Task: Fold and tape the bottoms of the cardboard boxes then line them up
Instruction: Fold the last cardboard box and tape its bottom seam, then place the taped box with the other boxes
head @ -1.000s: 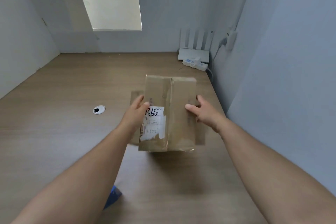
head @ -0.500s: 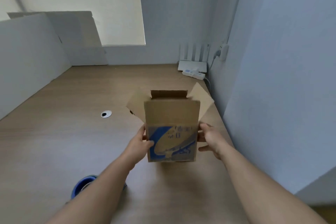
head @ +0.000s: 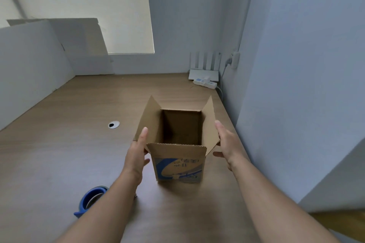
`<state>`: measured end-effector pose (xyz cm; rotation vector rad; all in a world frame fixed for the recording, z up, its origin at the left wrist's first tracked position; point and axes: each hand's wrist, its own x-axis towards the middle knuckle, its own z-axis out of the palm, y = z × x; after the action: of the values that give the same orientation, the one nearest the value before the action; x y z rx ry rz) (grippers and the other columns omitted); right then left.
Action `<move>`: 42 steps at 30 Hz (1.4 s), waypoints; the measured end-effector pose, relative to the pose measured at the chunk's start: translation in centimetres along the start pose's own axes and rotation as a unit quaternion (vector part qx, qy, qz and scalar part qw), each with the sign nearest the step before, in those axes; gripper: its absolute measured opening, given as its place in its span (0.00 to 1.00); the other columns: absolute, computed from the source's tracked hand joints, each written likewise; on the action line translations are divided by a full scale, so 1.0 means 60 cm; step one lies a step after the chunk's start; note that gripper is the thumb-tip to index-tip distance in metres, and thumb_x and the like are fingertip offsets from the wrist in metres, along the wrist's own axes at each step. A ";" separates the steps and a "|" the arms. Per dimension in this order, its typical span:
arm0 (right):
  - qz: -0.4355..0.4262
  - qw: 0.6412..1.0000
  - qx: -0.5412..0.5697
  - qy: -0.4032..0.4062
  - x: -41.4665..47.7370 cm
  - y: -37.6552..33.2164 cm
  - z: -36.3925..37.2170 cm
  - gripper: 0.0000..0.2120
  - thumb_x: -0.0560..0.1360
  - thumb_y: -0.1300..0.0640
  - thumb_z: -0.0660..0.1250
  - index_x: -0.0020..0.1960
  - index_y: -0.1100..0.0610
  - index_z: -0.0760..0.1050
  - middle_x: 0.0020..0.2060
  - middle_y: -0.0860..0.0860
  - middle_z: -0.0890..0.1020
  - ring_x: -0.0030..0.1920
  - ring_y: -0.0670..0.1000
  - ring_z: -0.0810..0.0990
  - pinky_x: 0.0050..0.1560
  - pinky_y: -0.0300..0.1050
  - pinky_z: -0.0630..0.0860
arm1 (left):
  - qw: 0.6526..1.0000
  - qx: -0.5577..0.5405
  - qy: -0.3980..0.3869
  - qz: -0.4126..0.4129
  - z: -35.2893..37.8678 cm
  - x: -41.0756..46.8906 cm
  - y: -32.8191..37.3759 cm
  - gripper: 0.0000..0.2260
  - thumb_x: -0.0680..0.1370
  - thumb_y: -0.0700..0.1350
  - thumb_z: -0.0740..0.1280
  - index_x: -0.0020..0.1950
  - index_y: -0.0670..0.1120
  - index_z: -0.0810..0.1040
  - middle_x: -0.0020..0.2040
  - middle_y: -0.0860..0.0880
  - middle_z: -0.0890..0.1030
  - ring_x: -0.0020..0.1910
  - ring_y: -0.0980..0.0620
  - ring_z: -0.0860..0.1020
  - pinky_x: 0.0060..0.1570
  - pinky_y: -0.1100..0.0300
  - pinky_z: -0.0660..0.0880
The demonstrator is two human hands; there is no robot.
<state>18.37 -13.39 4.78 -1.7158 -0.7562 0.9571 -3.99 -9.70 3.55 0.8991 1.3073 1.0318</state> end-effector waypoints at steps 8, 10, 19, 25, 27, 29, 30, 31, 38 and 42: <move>-0.023 0.975 -0.219 -0.014 -0.005 -0.007 0.029 0.26 0.76 0.64 0.56 0.73 0.60 0.59 0.68 0.58 0.68 0.61 0.59 0.73 0.58 0.58 0.76 | 0.971 0.224 -0.085 0.006 0.009 0.011 0.050 0.27 0.77 0.36 0.62 0.75 0.50 0.63 0.56 0.43 0.77 0.46 0.48 0.74 0.44 0.54 0.75; -0.026 0.974 -0.224 -0.002 -0.003 -0.007 0.033 0.26 0.77 0.64 0.54 0.75 0.59 0.59 0.71 0.58 0.67 0.64 0.60 0.72 0.61 0.57 0.74 | 0.957 0.274 -0.092 -0.009 0.004 0.018 0.062 0.23 0.77 0.39 0.64 0.71 0.49 0.66 0.57 0.44 0.78 0.50 0.48 0.75 0.43 0.56 0.74; -0.073 0.959 -0.272 0.032 -0.014 -0.027 0.038 0.18 0.79 0.62 0.53 0.69 0.62 0.67 0.69 0.59 0.70 0.59 0.59 0.76 0.58 0.54 0.75 | 0.941 0.333 -0.039 0.053 0.000 0.032 0.055 0.09 0.78 0.41 0.56 0.51 0.41 0.76 0.44 0.41 0.77 0.40 0.44 0.75 0.49 0.47 0.78; -0.198 0.936 -0.291 0.026 -0.054 -0.110 0.006 0.10 0.79 0.62 0.54 0.41 0.58 0.69 0.41 0.53 0.74 0.46 0.58 0.71 0.36 0.42 0.63 | 0.953 0.281 0.024 0.112 0.000 -0.042 0.099 0.10 0.77 0.42 0.58 0.46 0.37 0.74 0.37 0.46 0.72 0.36 0.46 0.71 0.47 0.45 0.78; -0.240 0.931 -0.276 0.015 -0.067 -0.134 0.004 0.15 0.78 0.63 0.55 0.34 0.55 0.60 0.33 0.50 0.66 0.37 0.53 0.66 0.31 0.45 0.57 | 0.952 0.267 0.056 0.137 -0.009 -0.071 0.119 0.11 0.77 0.43 0.58 0.48 0.36 0.75 0.38 0.44 0.74 0.37 0.46 0.72 0.47 0.44 0.78; -0.275 0.926 -0.260 -0.005 -0.086 -0.150 0.002 0.14 0.78 0.62 0.55 0.34 0.57 0.59 0.32 0.52 0.66 0.33 0.51 0.64 0.31 0.46 0.57 | 0.948 0.263 0.089 0.155 -0.023 -0.106 0.133 0.13 0.77 0.45 0.59 0.51 0.36 0.75 0.42 0.39 0.77 0.39 0.44 0.75 0.46 0.42 0.78; -0.291 0.921 -0.259 -0.015 -0.094 -0.155 0.004 0.13 0.78 0.62 0.56 0.35 0.59 0.62 0.32 0.53 0.68 0.33 0.51 0.66 0.31 0.46 0.59 | 0.945 0.264 0.106 0.165 -0.030 -0.125 0.137 0.13 0.77 0.45 0.59 0.51 0.37 0.76 0.45 0.37 0.78 0.41 0.43 0.77 0.46 0.42 0.79; -0.306 0.916 -0.258 -0.028 -0.103 -0.160 0.007 0.11 0.78 0.61 0.56 0.37 0.61 0.64 0.34 0.54 0.71 0.35 0.52 0.69 0.31 0.46 0.62 | 0.941 0.266 0.123 0.170 -0.038 -0.146 0.139 0.12 0.78 0.45 0.58 0.51 0.39 0.76 0.46 0.38 0.79 0.43 0.42 0.78 0.46 0.42 0.79; -0.384 0.890 -0.158 -0.190 -0.187 -0.172 0.109 0.09 0.74 0.58 0.58 0.40 0.64 0.70 0.35 0.60 0.75 0.41 0.65 0.77 0.43 0.62 0.77 | 0.898 0.269 0.311 0.154 -0.143 -0.307 0.130 0.13 0.79 0.48 0.58 0.50 0.40 0.76 0.39 0.46 0.75 0.43 0.41 0.78 0.47 0.41 0.79; -0.392 0.864 -0.143 -0.282 -0.259 -0.151 0.168 0.09 0.74 0.60 0.59 0.38 0.64 0.68 0.32 0.58 0.72 0.41 0.66 0.77 0.44 0.62 0.77 | 0.870 0.256 0.409 0.106 -0.204 -0.398 0.093 0.14 0.79 0.49 0.59 0.46 0.38 0.73 0.35 0.49 0.69 0.38 0.46 0.74 0.49 0.41 0.79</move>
<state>1.50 -18.91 15.28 -1.1392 -1.8870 0.7673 -16.19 -31.16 15.40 1.0537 2.3152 1.3348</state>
